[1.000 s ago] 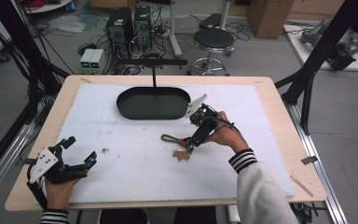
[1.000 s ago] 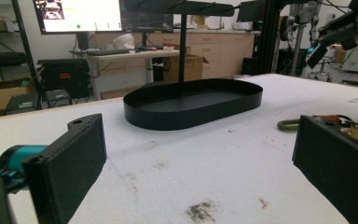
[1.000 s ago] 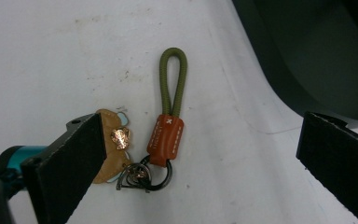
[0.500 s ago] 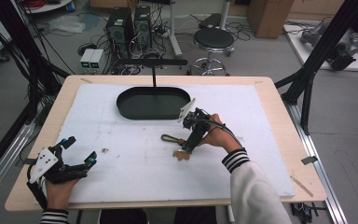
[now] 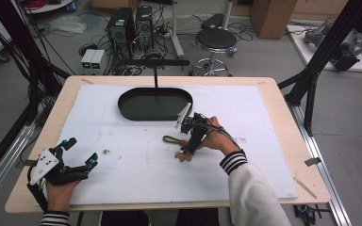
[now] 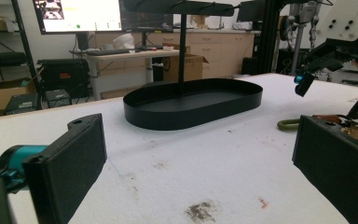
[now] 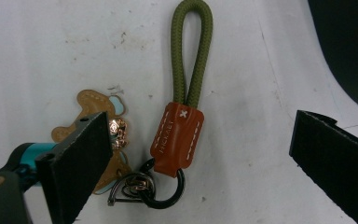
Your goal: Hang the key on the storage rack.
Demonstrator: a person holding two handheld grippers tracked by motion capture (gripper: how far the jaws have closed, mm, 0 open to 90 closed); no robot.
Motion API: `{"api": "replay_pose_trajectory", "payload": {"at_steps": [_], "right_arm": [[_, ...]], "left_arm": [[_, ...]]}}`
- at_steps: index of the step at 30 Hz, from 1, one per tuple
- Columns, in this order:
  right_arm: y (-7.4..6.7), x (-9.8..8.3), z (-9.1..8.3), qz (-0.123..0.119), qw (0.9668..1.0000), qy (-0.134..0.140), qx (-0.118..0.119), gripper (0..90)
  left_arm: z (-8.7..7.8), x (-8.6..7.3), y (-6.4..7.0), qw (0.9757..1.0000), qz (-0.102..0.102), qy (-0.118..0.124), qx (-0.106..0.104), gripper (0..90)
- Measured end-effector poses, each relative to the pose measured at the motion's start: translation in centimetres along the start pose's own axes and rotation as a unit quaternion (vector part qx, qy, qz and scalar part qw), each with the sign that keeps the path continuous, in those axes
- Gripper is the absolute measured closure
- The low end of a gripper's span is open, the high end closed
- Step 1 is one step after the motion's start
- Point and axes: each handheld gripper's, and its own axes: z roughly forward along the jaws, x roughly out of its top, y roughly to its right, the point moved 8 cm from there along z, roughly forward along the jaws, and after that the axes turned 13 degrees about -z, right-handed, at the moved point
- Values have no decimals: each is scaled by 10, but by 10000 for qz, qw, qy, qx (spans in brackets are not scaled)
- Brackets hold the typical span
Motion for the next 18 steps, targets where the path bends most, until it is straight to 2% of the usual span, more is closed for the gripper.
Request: {"api": "replay_pose_trajectory", "payload": {"at_steps": [6, 10, 11, 18], "right_arm": [[0, 2, 4, 24, 10000, -45, 44, 62], [-1, 1, 6, 63, 9998, -127, 169, 154], [-1, 0, 7, 150, 9996, -150, 161, 160], [0, 1, 6, 235, 9992, -142, 293, 347]], "left_arm": [[0, 0, 0, 10000, -2, 0, 0, 32], [0, 0, 0, 10000, -1, -7, -8, 33], [0, 0, 0, 10000, -4, -6, -8, 32], [0, 0, 0, 10000, 3, -9, -8, 33]]}}
